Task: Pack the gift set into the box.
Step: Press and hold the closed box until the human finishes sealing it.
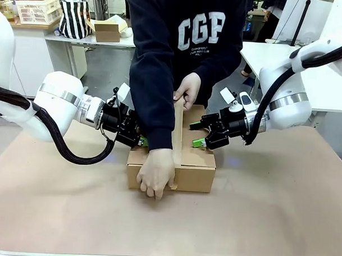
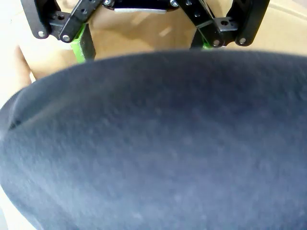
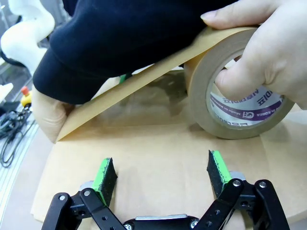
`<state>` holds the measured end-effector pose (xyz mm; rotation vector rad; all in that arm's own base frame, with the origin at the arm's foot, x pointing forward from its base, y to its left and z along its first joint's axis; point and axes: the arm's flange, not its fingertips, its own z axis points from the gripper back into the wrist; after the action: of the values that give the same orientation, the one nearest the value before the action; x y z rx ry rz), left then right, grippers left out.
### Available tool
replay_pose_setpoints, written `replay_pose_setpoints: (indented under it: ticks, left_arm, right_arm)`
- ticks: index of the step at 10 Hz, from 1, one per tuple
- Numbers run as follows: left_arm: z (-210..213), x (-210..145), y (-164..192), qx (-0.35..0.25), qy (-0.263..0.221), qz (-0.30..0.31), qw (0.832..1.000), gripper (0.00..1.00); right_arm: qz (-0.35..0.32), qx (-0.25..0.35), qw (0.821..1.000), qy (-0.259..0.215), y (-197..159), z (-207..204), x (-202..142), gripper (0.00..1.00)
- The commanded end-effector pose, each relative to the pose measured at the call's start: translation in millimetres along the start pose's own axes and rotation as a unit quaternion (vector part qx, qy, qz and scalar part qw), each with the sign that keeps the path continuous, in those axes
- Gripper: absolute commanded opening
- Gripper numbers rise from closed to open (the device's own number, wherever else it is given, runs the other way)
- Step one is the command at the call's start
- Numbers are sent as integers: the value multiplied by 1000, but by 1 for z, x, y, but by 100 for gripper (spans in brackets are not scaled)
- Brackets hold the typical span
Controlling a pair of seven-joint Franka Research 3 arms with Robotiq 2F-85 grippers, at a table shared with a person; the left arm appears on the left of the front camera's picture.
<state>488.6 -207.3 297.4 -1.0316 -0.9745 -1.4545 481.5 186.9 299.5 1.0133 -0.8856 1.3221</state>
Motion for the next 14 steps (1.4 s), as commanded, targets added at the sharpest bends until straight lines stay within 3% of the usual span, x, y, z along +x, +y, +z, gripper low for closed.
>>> replay_pose_setpoints:
  ticks: [1, 14]
  left_arm:
    - [0, -4, -2, 4, -2, 1, 1000, 100]
    - [0, -4, -2, 4, -2, 1, 1000, 100]
  right_arm:
    - [-2, -1, 1000, 4, 0, -1, -2, 100]
    - [-2, -1, 1000, 4, 0, -1, -2, 100]
